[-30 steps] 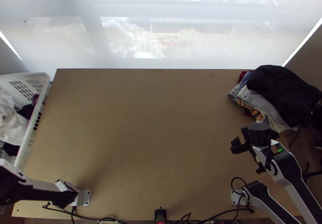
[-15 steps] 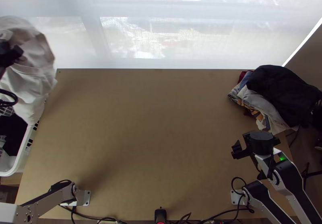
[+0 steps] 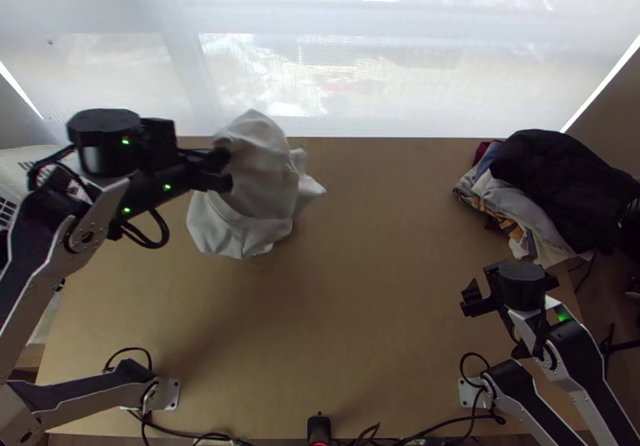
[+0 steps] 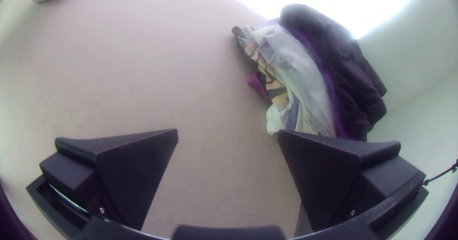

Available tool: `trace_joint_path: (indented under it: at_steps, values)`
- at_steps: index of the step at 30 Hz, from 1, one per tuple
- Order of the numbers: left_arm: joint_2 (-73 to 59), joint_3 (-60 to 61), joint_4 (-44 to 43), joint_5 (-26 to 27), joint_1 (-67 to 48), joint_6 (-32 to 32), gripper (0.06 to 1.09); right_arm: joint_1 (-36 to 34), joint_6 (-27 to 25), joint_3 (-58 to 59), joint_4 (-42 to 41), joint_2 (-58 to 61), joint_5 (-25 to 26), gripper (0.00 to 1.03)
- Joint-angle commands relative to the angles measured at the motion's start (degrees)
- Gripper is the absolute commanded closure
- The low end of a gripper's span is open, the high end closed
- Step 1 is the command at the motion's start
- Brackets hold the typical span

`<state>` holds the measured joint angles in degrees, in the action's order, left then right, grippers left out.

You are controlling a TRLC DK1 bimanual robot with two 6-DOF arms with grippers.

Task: Fold the t-shirt

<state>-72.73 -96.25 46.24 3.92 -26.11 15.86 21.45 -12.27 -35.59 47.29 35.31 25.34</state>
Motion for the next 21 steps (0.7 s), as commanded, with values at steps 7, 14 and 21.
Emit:
trace_joint_path:
  at_steps: [7,14,21]
  values:
    - [-13.3,3.6,-0.1,0.6,-28.5,-3.7,1.05,-2.7,-0.5,-1.2,0.1,0.7,0.1,0.05]
    - [-25.1,-3.0,-1.6,3.1,-40.3,-3.7,1.02,-4.0,-1.8,-1.2,-1.1,0.9,0.1,0.05]
    - [-34.7,-13.4,3.9,4.6,-46.9,-6.9,0.16,-4.2,-2.8,-1.8,-1.8,0.9,0.2,0.05]
